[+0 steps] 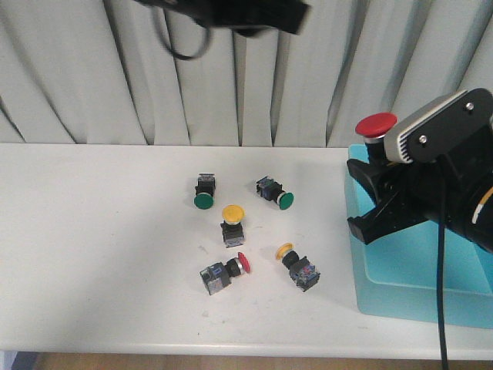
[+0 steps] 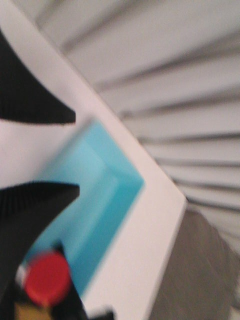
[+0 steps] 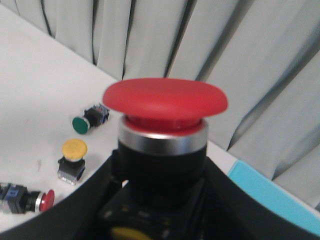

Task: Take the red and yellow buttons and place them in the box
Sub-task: 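Lower the red button into the blue box and open the right gripper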

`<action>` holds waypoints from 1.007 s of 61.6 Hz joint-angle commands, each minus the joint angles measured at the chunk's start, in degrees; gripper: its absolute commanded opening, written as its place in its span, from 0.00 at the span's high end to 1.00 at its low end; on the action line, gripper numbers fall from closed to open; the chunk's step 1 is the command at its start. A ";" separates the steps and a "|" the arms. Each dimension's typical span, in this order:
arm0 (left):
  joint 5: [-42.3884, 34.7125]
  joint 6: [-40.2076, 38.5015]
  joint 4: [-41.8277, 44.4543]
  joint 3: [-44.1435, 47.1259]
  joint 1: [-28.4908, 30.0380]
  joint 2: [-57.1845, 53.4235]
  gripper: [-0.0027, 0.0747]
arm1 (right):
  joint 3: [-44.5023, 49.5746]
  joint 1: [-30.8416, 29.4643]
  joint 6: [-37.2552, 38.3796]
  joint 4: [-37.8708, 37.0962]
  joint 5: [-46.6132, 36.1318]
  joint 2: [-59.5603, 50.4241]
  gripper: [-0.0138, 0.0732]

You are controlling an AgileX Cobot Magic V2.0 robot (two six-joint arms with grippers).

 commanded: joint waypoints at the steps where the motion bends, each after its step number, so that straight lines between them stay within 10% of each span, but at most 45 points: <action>1: 1.22 -7.23 15.06 -1.71 0.18 -5.58 0.92 | -2.13 -0.46 -0.49 -0.04 -6.64 -1.38 0.84; 13: 12.59 -16.11 34.29 -1.71 0.18 -6.97 0.98 | -3.53 -10.63 2.60 8.35 -6.38 0.25 0.84; 28: 16.30 -16.69 36.40 -0.86 0.18 -6.79 0.98 | -12.10 -25.38 2.54 11.96 9.05 9.70 0.84; 62: 11.03 -21.00 39.56 18.42 0.18 -6.79 0.98 | -21.59 -23.91 1.89 11.98 12.46 40.53 0.82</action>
